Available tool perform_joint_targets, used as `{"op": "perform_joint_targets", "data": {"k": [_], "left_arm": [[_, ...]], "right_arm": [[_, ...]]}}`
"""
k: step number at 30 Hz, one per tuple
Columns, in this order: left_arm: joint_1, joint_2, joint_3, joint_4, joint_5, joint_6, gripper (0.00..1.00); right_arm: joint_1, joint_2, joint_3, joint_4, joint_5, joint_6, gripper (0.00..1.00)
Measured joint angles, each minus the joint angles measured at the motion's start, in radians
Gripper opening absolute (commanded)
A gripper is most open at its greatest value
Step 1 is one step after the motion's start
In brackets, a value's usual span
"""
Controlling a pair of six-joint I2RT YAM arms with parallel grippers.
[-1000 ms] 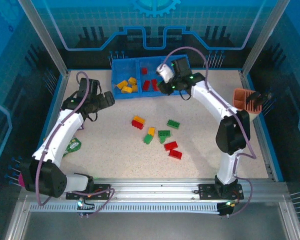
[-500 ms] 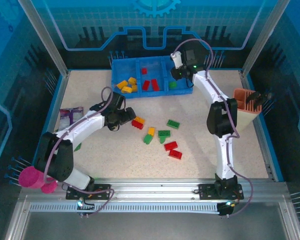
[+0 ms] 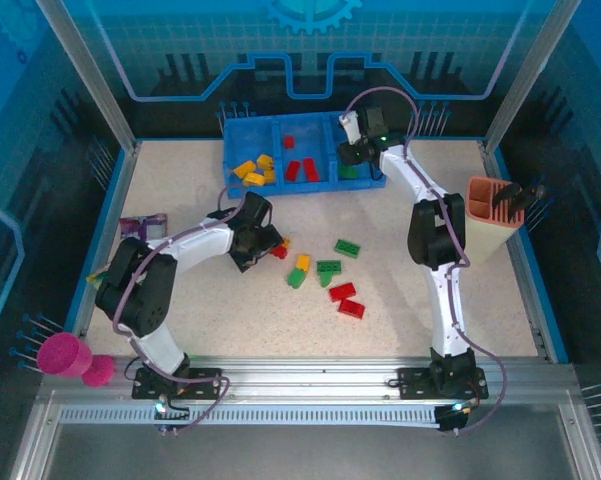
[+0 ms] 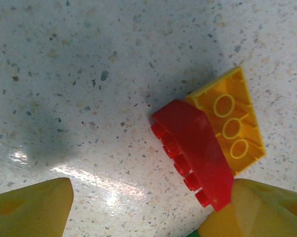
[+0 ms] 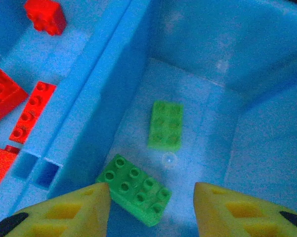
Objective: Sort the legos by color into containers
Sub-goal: Place the lego in the container, then pick up the legos from the center of the table.
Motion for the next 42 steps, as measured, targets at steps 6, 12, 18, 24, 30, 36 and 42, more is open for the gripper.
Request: {"op": "perform_joint_targets", "data": {"k": [6,12,18,24,30,36,42], "left_arm": [[-0.017,0.068,0.052,0.001,0.005,-0.045,0.78],[-0.025,0.124,0.107,-0.008,0.006,-0.067,0.7],[-0.042,0.156,0.125,-0.029,0.006,-0.082,0.62],[-0.042,0.164,0.135,-0.059,0.001,-0.089,0.47],[-0.046,0.166,0.135,-0.06,0.005,-0.085,0.28],[-0.046,0.16,0.13,-0.056,0.008,-0.06,0.18],[-0.054,0.104,0.097,-0.12,0.007,-0.008,0.17]], "right_arm": [[-0.002,-0.005,-0.06,0.019,0.001,-0.007,0.53],[-0.003,-0.059,-0.137,0.06,-0.001,-0.014,0.54],[-0.008,-0.1,-0.157,0.094,-0.002,-0.014,0.54],[-0.01,-0.11,-0.164,0.111,-0.002,-0.014,0.55],[-0.011,-0.115,-0.18,0.11,-0.002,-0.014,0.57],[-0.011,-0.158,-0.24,0.111,-0.002,-0.013,0.58],[-0.011,-0.217,-0.319,0.118,-0.002,-0.006,0.59]]}}
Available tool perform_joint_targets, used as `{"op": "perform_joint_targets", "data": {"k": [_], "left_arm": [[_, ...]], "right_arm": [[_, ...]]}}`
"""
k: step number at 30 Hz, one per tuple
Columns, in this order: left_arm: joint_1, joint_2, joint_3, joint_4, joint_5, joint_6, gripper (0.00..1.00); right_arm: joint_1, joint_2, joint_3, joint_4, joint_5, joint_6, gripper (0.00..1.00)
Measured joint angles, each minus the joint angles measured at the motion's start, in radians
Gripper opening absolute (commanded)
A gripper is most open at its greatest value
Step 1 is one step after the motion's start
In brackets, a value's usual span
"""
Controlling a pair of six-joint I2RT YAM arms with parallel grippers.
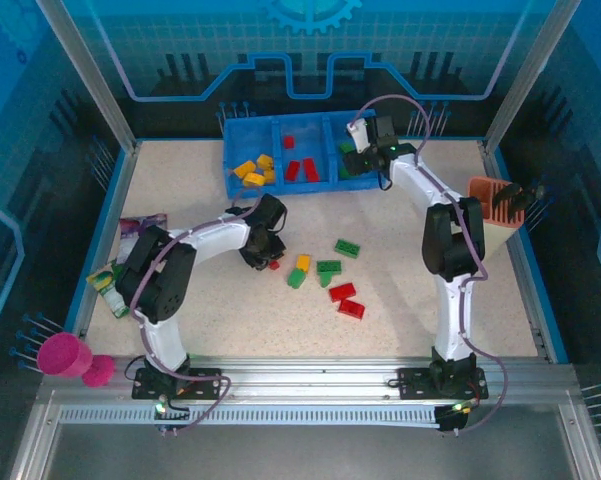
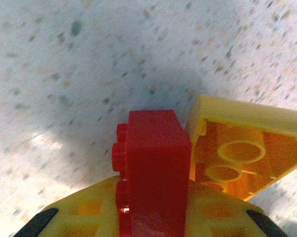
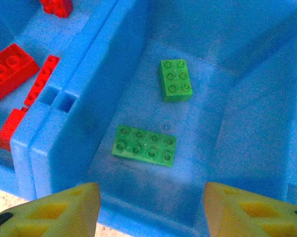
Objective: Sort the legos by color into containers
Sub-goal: Pick up the legos from the center of the table, then place the legos at the center of the table.
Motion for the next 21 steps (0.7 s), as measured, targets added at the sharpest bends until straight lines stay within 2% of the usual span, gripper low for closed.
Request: {"op": "perform_joint_targets", "data": {"k": [5,9,11,21], "left_arm": [[-0.003,-0.108,0.004,-0.084,-0.005,0.064,0.2],[-0.003,-0.167,0.034,-0.127,-0.009,0.128,0.31],[-0.003,-0.18,0.044,-0.132,-0.008,0.157,0.34],[-0.003,-0.145,-0.011,-0.1,-0.007,0.19,0.32]], "right_arm": [[0.0,-0.023,-0.044,0.004,-0.001,0.011,0.59],[0.0,-0.027,-0.072,0.004,-0.003,0.018,0.59],[0.0,-0.031,-0.085,0.004,-0.003,0.019,0.59],[0.0,-0.075,-0.124,0.01,-0.003,0.019,0.59]]}}
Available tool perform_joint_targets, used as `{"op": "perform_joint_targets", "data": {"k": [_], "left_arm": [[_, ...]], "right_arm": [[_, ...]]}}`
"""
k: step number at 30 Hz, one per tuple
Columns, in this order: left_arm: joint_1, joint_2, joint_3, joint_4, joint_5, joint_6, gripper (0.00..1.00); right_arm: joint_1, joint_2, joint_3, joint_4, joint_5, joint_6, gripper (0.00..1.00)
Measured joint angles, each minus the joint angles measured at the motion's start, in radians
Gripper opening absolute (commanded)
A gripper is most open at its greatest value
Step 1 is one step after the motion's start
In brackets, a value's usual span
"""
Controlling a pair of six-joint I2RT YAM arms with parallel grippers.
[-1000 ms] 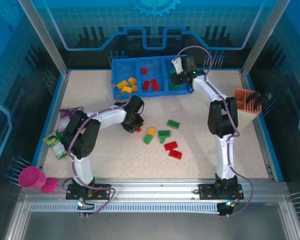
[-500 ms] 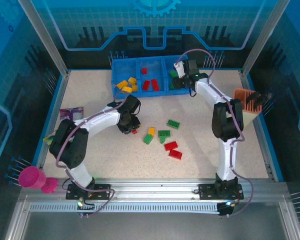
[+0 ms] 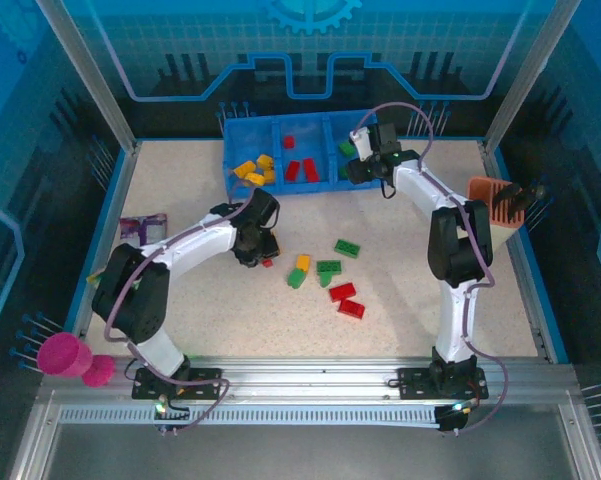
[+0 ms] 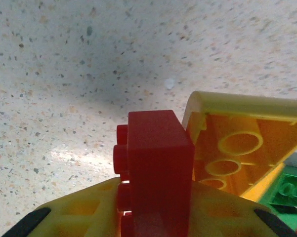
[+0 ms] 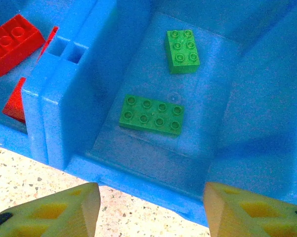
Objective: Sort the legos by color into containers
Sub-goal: Place the legos at the center of the table.
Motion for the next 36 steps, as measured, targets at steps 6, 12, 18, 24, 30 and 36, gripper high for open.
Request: {"op": "perform_joint_targets", "data": {"k": [6,12,18,24,30,36], "left_arm": [[0.0,0.072,-0.034,0.037,0.004,0.003,0.33],[0.0,0.079,-0.041,0.051,0.005,0.015,0.57],[0.0,0.079,-0.041,0.059,0.006,0.021,0.56],[0.0,0.079,-0.042,0.059,0.006,0.021,0.55],[0.0,0.077,-0.065,0.076,0.006,0.021,0.55],[-0.002,0.032,-0.065,0.077,0.004,0.043,0.64]], "right_arm": [[0.0,-0.004,-0.015,0.001,0.0,0.0,0.59],[0.0,-0.004,-0.017,0.001,0.001,-0.001,0.59],[0.0,-0.004,-0.017,0.0,0.001,-0.001,0.59],[0.0,-0.004,-0.017,-0.002,0.001,-0.001,0.59],[0.0,-0.004,-0.017,-0.003,0.001,-0.001,0.59],[0.0,-0.004,-0.017,-0.018,0.001,-0.001,0.59]]}}
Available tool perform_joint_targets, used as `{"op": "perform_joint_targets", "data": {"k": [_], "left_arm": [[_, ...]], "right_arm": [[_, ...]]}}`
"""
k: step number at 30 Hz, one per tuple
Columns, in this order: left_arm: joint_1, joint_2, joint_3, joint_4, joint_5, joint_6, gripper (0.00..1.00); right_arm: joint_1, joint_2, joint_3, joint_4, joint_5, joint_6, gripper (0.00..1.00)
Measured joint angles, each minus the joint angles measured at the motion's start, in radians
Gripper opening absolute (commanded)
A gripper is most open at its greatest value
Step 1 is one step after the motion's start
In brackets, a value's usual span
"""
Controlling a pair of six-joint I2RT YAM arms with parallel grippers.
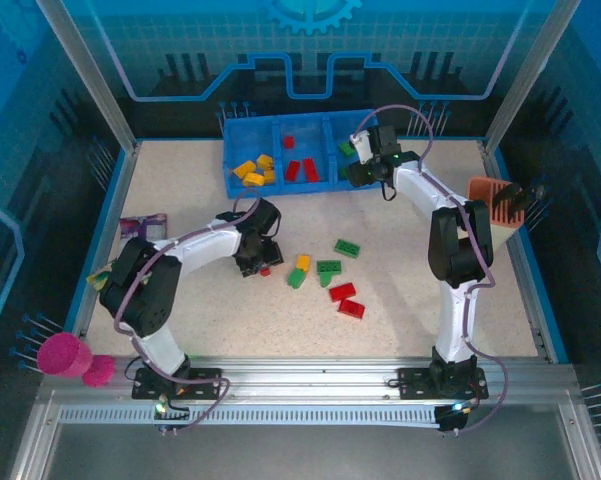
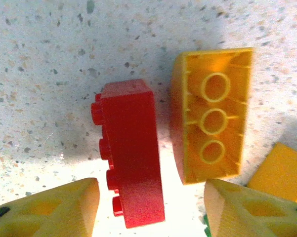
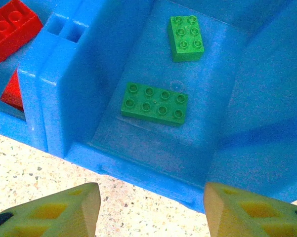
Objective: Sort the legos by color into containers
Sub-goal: Place the legos at the center of the table, then pick up the lego from the center of the table.
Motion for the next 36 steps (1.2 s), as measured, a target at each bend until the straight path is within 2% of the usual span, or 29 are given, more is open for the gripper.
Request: {"op": "perform_joint_targets", "data": {"k": [5,16,36], "left_arm": [[-0.001,-0.053,0.002,-0.002,-0.016,0.017,0.66],[-0.002,-0.059,0.008,-0.032,-0.084,0.019,0.62],[0.027,-0.005,-0.033,0.007,-0.066,-0.026,0.54]], "right_arm": [[0.0,0.006,0.003,-0.006,0.0,0.0,0.59],[0.0,0.026,0.01,-0.019,0.003,-0.011,0.58],[0.0,0.032,0.014,-0.026,0.011,-0.023,0.58]]}}
